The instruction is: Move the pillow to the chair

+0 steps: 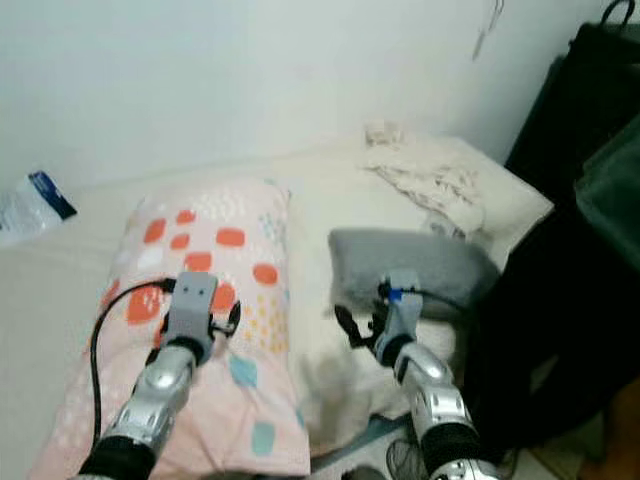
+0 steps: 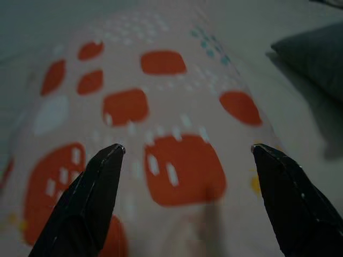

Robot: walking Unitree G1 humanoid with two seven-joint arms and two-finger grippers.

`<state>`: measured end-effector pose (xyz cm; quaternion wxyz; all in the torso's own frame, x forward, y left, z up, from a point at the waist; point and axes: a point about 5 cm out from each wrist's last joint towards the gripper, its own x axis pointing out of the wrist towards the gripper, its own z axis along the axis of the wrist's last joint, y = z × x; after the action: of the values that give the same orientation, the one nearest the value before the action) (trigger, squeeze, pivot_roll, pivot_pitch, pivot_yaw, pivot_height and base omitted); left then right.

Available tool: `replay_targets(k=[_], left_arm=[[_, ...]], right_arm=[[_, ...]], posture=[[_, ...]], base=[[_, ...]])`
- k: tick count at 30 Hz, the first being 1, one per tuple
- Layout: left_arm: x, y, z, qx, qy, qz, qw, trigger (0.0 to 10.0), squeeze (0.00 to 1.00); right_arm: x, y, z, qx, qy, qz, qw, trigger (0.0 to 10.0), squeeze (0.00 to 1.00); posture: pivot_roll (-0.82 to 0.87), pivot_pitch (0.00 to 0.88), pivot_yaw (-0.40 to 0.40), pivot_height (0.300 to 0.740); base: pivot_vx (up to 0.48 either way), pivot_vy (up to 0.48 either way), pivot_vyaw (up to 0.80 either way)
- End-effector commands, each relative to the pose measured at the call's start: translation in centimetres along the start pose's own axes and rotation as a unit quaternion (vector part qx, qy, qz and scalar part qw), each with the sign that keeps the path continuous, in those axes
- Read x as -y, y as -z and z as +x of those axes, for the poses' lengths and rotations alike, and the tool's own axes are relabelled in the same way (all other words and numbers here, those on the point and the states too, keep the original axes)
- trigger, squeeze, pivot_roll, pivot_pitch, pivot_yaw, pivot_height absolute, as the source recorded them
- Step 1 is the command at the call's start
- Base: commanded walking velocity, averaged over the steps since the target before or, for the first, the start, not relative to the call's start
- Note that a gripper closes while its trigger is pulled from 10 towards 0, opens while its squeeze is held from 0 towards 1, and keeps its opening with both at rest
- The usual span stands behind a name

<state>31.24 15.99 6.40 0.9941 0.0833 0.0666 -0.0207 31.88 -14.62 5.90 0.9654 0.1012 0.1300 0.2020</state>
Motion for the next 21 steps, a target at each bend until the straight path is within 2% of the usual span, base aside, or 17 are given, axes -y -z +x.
replay_targets(k=[1, 5, 17, 18, 20, 21], left_arm=[[-0.1, 0.8, -0.4, -0.015, -0.004, -0.002, 1.000, 10.0, 0.00], [0.0, 0.8, -0.5, -0.015, -0.005, -0.003, 1.000, 10.0, 0.00], [0.3, 0.3, 0.0, -0.012, 0.006, 0.000, 1.000, 10.0, 0.00], [0.7, 0.1, 0.2, -0.012, 0.016, 0.002, 1.000, 10.0, 0.00], [0.9, 0.0, 0.3, -0.012, 0.023, 0.002, 1.000, 10.0, 0.00], [1.3, 0.0, 0.4, -0.014, 0.037, 0.009, 0.999, 10.0, 0.00]], right_arm=[[0.1, 0.1, 0.0, -0.005, -0.003, -0.007, 1.000, 10.0, 0.00], [0.2, 0.0, 0.0, -0.004, -0.005, -0.008, 1.000, 10.0, 0.00], [0.7, -0.2, -0.3, -0.001, -0.006, -0.022, 1.000, 10.0, 0.00], [0.9, -0.3, -0.7, 0.001, -0.004, -0.034, 0.999, 10.0, 0.00], [0.9, -0.4, -0.8, 0.003, -0.005, -0.040, 0.999, 10.0, 0.00], [0.8, -0.2, -1.2, 0.005, -0.008, -0.060, 0.998, 10.0, 0.00]], posture=[[-0.02, 0.045, -0.128, 0.720], [-0.02, 0.044, -0.129, 0.740], [-0.03, 0.052, -0.100, 0.740], [-0.05, 0.072, -0.071, 0.740], [-0.05, 0.077, -0.066, 0.740], [-0.06, 0.077, -0.046, 0.740]], base=[[0.000, 0.000, 0.00], [0.000, 0.000, 0.00], [0.000, 0.000, 0.00], [0.000, 0.000, 0.00], [0.000, 0.000, 0.00], [0.000, 0.000, 0.00]])
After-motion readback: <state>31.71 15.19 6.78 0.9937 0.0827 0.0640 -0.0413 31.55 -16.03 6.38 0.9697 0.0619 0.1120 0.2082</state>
